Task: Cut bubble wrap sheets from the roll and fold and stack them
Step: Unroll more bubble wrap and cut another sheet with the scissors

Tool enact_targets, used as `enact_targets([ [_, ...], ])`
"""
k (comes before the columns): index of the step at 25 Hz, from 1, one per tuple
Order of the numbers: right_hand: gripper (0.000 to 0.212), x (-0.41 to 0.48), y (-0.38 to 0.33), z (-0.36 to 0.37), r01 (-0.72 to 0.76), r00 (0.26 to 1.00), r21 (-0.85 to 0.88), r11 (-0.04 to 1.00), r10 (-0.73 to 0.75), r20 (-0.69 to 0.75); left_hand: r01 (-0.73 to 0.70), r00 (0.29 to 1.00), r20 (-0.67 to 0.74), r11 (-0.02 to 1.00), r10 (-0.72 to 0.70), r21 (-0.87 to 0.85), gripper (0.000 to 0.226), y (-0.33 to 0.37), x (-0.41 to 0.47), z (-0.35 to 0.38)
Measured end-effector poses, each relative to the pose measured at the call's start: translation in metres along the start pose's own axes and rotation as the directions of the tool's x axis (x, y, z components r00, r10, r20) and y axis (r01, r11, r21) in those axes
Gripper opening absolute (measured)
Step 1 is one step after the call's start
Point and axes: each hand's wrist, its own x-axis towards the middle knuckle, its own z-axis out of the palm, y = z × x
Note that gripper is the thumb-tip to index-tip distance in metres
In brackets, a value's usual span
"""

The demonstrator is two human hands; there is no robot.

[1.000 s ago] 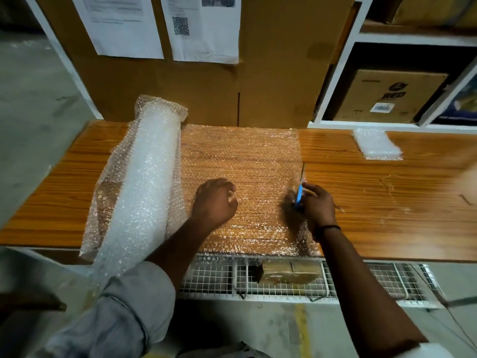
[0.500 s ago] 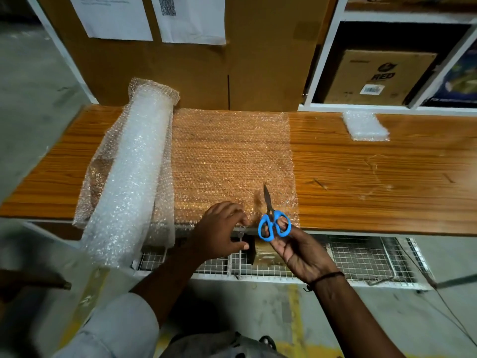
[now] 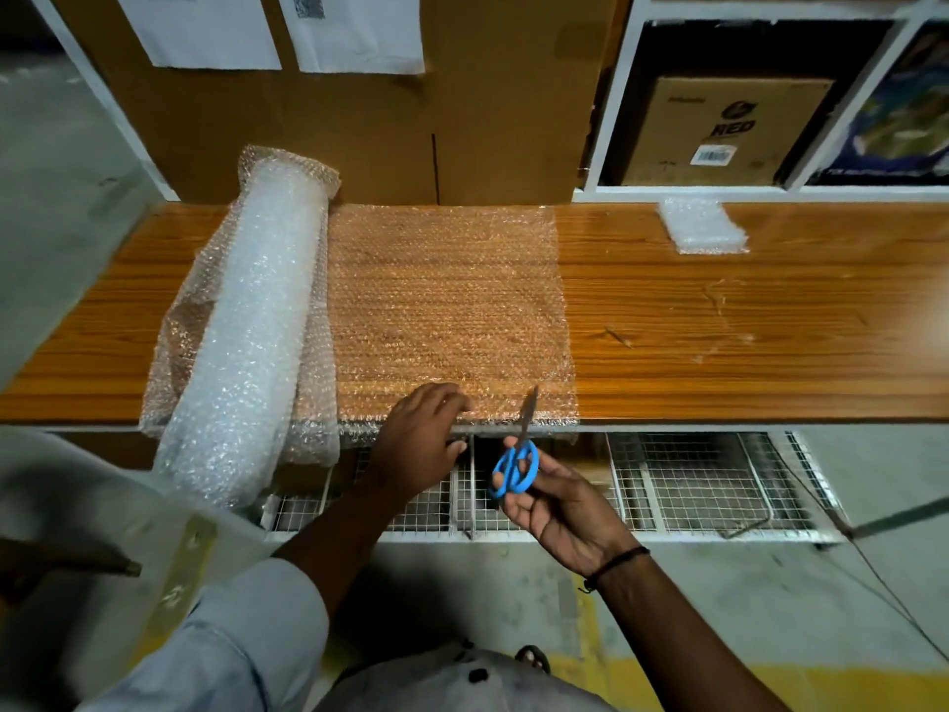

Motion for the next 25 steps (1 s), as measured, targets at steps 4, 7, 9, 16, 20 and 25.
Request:
enact_targets([
  [4, 0.073, -0.004, 0.016, 0.006, 0.036, 0.999, -0.079, 0.996, -0.039, -0.034, -0.013, 1.000, 0.027, 0.993, 0.010, 0.115, 0.067, -0.005, -0.002, -0.001],
  [7, 0.080, -0.008, 0.031, 0.007, 0.029, 0.995, -0.206, 0.978, -0.047, -0.087, -0.066, 0.994, -0.079, 0.988, 0.077, 0.137, 0.066, -0.010, -0.003, -0.001],
  [9, 0.080, -0.012, 0.037, 0.006, 0.025, 0.996, -0.251, 0.968, -0.047, -0.081, -0.091, 0.987, -0.124, 0.988, 0.106, 0.122, 0.060, -0.014, -0.006, 0.000],
  [16, 0.046, -0.029, 0.047, 0.012, 0.046, 0.975, -0.484, 0.874, -0.144, -0.167, -0.169, 0.956, -0.231, 0.984, 0.178, 0.059, 0.035, -0.020, -0.010, 0.002],
  [20, 0.043, -0.025, 0.050, 0.026, 0.076, 0.961, -0.605, 0.792, -0.220, -0.167, -0.198, 0.943, -0.271, 0.980, 0.195, 0.016, 0.030, -0.015, -0.010, 0.005],
  [25, 0.041, -0.008, 0.054, 0.039, 0.074, 0.938, -0.657, 0.750, -0.276, -0.209, -0.174, 0.941, -0.302, 0.983, 0.149, -0.056, 0.028, -0.014, -0.015, 0.008],
])
